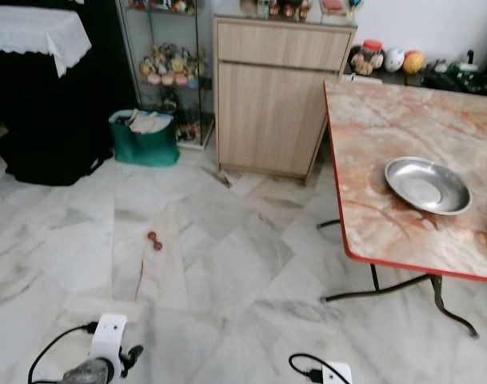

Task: Setting the table

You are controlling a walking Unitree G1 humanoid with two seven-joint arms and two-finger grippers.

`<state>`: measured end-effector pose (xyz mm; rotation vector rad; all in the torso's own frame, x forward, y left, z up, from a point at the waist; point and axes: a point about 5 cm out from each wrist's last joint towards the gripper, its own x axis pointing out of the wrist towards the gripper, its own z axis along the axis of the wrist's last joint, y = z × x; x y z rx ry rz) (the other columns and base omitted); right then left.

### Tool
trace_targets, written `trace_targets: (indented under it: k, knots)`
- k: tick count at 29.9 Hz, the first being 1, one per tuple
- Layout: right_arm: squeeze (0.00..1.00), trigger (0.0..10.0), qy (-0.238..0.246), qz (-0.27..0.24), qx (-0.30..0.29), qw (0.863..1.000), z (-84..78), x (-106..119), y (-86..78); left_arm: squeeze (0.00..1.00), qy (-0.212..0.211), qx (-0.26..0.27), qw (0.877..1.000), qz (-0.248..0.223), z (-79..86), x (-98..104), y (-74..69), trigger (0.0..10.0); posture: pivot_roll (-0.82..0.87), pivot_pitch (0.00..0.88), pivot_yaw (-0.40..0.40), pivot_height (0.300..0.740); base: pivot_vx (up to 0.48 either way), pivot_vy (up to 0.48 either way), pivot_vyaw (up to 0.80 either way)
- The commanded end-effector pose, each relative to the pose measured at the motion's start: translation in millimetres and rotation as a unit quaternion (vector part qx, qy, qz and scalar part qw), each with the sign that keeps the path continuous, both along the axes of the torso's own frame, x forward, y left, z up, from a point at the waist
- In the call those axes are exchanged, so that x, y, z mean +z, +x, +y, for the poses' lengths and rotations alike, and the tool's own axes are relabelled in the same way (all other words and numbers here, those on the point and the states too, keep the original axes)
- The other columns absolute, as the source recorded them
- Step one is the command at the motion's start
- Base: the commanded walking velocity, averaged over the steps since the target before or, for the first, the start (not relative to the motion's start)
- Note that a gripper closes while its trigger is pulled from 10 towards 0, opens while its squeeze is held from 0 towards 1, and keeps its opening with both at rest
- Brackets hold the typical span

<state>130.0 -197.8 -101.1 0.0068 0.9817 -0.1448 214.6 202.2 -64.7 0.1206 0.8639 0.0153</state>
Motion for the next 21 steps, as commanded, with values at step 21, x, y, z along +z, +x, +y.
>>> trace_targets:
  k: [21]
  knots:
    - [0.0, 10.0, 0.004, -0.007, 0.003, 1.0, -2.2, 1.2, 1.5, 0.0, 0.007, -0.013, 1.0, 0.01, -5.6, -3.7, -4.4, 10.0, 0.11, 0.0, -0.047, 0.731, 0.0, -0.278, -0.14]
